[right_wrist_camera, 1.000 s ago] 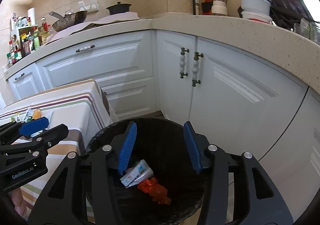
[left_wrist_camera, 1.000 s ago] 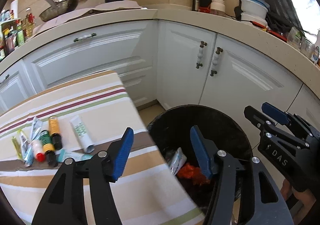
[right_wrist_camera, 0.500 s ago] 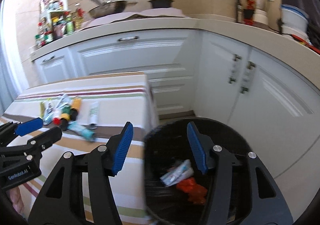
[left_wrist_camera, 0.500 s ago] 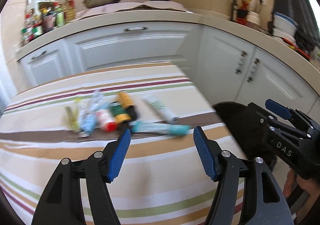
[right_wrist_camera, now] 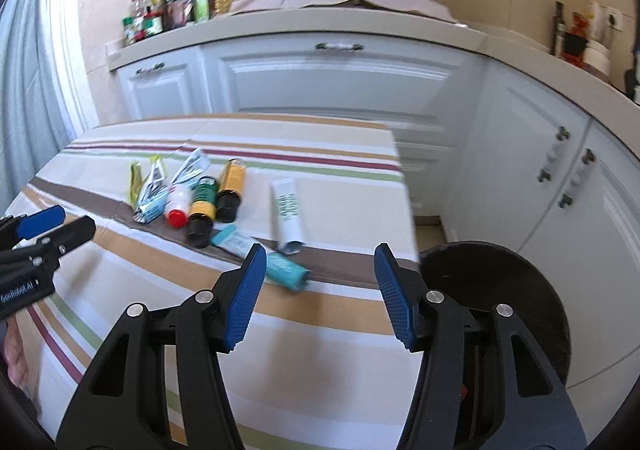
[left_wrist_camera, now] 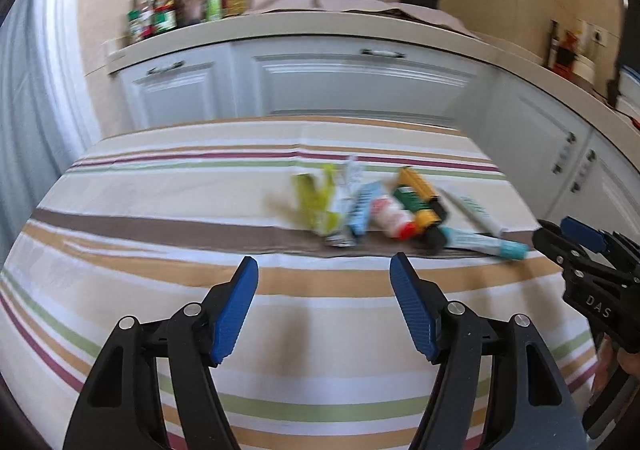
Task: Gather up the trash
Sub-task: 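Move both open grippers from the bin back over the table items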
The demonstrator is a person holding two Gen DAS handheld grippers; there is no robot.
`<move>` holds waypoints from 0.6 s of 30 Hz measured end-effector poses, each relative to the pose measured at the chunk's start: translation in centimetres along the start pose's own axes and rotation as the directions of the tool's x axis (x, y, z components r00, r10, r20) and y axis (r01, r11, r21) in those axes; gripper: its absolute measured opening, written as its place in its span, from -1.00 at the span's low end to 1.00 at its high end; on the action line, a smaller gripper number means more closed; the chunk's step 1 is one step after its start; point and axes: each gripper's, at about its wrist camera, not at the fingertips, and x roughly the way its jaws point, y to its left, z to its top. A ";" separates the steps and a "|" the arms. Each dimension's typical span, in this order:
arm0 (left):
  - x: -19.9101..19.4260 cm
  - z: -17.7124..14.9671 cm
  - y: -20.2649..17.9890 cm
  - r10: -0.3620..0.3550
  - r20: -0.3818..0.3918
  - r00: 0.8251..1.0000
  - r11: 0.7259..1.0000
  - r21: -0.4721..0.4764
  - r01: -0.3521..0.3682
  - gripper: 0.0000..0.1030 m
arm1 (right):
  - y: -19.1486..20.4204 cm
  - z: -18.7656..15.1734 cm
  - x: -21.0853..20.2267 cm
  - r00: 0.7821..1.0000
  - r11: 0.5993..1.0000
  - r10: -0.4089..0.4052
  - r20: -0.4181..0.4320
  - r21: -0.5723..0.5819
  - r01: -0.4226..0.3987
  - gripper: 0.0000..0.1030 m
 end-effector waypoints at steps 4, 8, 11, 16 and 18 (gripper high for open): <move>0.3 -0.1 2.1 0.026 -0.011 1.000 0.999 -0.037 -0.026 0.30 | 0.9 0.2 1.3 0.999 1.000 0.016 -0.048 -0.022 -0.017 0.06; 0.6 -0.3 3.6 0.039 -0.022 0.999 0.997 -0.061 -0.040 0.31 | 1.4 0.5 2.5 0.996 0.999 0.022 -0.087 -0.040 -0.026 0.06; 1.0 -0.4 4.5 0.034 -0.033 0.999 0.996 -0.087 -0.037 0.32 | 1.8 0.6 3.4 0.991 0.998 0.040 -0.126 -0.050 -0.047 0.06; 1.3 -0.5 5.1 0.023 -0.044 0.999 0.994 -0.103 -0.028 0.32 | 2.6 0.3 4.3 0.978 0.993 0.083 -0.194 -0.072 -0.098 -0.07; 1.3 -0.6 5.2 0.020 -0.047 0.999 0.994 -0.107 -0.025 0.33 | 2.9 0.0 4.2 0.972 0.990 0.106 -0.211 -0.073 -0.124 -0.14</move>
